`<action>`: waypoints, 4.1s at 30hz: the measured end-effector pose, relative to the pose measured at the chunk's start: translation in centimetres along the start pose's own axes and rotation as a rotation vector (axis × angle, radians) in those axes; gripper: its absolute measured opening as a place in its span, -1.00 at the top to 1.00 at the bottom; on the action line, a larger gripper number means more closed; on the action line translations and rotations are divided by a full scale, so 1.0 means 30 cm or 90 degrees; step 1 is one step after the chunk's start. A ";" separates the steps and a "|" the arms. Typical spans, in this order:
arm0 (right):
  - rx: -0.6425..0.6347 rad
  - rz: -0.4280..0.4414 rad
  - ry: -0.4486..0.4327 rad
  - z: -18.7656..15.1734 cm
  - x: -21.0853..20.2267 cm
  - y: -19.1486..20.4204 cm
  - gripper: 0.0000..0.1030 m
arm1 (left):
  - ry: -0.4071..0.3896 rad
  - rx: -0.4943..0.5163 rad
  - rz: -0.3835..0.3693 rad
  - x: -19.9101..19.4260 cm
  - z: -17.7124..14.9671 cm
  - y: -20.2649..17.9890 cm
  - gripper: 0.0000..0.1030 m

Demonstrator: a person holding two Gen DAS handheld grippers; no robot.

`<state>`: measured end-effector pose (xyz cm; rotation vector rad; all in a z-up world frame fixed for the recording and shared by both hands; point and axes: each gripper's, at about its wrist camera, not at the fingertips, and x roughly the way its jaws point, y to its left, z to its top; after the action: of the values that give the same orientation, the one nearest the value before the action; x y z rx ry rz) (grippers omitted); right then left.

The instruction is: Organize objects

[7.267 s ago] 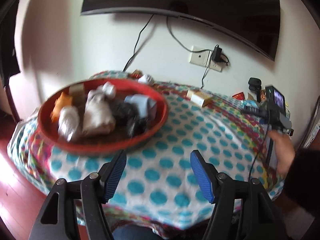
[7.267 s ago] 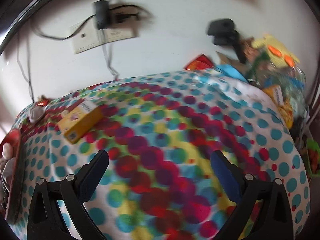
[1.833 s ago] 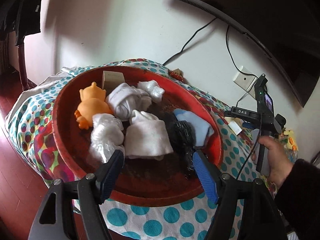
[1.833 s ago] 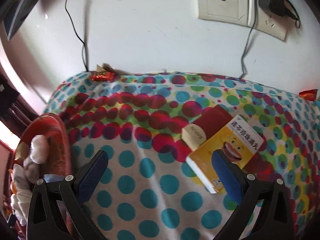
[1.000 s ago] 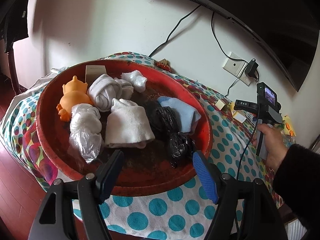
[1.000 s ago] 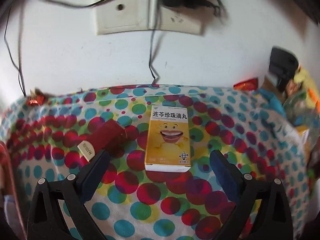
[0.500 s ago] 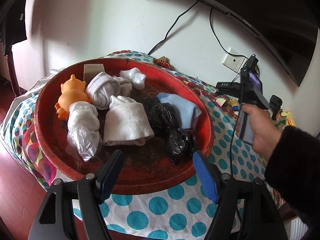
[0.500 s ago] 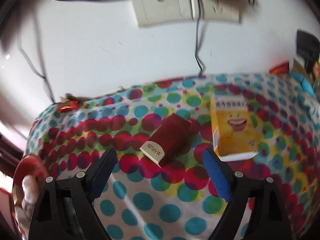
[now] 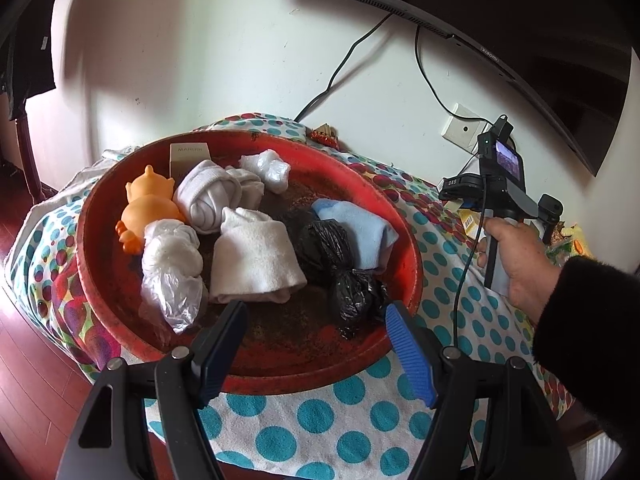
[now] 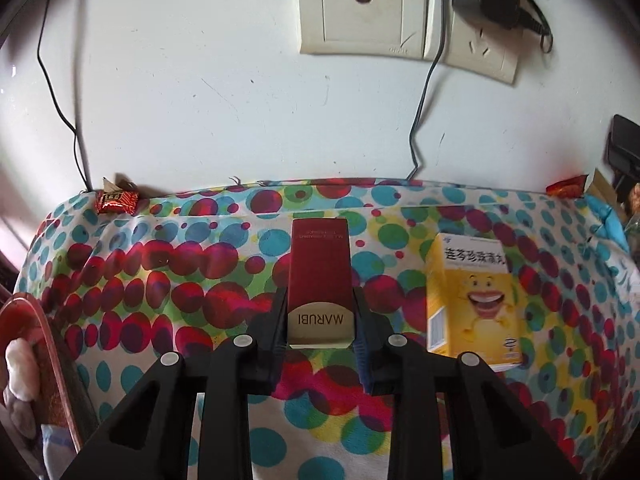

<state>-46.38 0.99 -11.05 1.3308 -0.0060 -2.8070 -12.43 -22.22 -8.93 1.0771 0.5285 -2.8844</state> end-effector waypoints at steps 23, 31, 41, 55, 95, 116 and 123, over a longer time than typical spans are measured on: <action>-0.082 0.039 -0.084 -0.064 -0.518 0.062 0.47 | -0.063 0.045 0.068 -0.283 -0.160 -0.155 -0.43; -0.122 0.055 -0.113 -0.095 -0.665 0.156 0.47 | -0.088 0.022 0.079 -0.368 -0.165 -0.133 -0.43; -0.170 0.070 -0.135 -0.129 -0.774 0.286 0.47 | -0.089 -0.035 0.119 -0.405 -0.165 -0.009 -0.43; -0.248 0.125 -0.100 -0.262 -0.736 0.550 0.47 | -0.053 -0.077 0.144 -0.357 -0.173 0.091 -0.43; -0.195 0.134 -0.132 -0.325 -0.674 0.536 -0.90 | -0.096 -0.056 0.231 -0.291 -0.174 0.173 -0.62; -0.233 0.076 -0.190 -0.743 -0.952 0.349 -0.99 | -0.142 0.006 0.200 -0.390 -0.188 -0.002 -0.62; -0.231 0.073 -0.191 -0.748 -0.960 0.353 -0.99 | -0.124 -0.022 0.177 -0.376 -0.187 0.018 -0.62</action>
<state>-10.48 -8.39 -2.77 0.8020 0.3858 -2.7084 -0.20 -22.09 -5.83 0.7818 0.3827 -2.6861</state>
